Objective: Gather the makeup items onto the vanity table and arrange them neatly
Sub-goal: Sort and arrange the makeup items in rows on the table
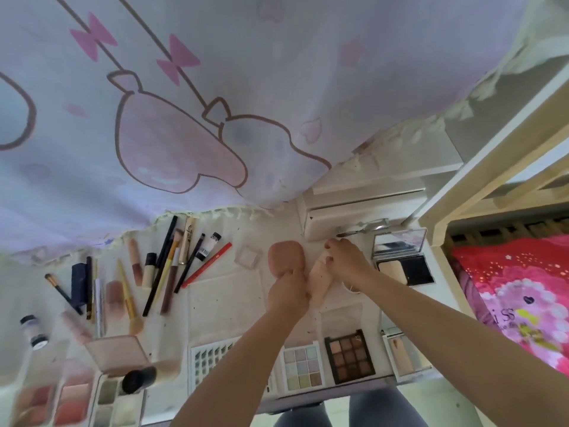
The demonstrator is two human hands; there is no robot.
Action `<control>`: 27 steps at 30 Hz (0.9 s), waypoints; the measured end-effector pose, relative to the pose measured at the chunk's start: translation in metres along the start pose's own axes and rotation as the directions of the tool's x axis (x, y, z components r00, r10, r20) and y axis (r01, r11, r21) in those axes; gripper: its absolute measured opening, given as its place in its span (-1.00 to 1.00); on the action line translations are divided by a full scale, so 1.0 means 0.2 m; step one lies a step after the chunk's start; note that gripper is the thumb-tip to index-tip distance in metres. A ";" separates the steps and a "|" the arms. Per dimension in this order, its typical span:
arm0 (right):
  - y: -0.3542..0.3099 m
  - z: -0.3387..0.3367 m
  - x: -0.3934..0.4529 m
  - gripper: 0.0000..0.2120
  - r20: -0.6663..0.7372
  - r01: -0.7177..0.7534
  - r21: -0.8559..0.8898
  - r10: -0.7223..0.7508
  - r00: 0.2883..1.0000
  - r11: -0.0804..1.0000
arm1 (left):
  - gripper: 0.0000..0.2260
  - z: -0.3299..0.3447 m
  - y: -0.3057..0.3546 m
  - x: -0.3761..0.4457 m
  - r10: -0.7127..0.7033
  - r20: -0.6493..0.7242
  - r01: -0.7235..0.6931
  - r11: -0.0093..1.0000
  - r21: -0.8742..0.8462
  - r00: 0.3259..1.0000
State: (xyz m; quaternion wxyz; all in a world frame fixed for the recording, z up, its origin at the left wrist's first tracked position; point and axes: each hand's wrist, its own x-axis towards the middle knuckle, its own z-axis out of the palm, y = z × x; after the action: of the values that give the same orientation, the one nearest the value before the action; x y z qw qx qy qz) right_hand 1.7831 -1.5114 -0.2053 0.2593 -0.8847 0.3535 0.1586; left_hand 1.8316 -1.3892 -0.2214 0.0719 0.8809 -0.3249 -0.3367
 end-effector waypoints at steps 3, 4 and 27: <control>0.00 -0.05 -0.03 -0.67 0.073 -0.035 0.105 0.027 0.997 0.994 | -0.77 -0.01 0.00 0.01 0.039 0.030 -0.041 0.997 0.060 0.999; 0.01 -0.08 -0.04 -0.70 0.090 -0.031 0.135 0.019 0.996 0.990 | -0.78 -0.01 0.01 0.01 0.054 0.042 -0.056 0.996 0.064 0.998; -0.13 -0.57 -0.27 -0.85 -0.120 0.122 0.550 -0.066 0.991 0.826 | -0.69 -0.50 0.14 -0.10 0.414 -0.256 -0.348 0.899 0.267 0.874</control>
State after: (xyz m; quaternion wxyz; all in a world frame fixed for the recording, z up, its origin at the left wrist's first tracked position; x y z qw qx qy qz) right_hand 1.7736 -1.5308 -0.0785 0.4952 -0.7940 0.3524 -0.0065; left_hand 1.8698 -1.4080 -0.1238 0.0922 0.8429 -0.5117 -0.1385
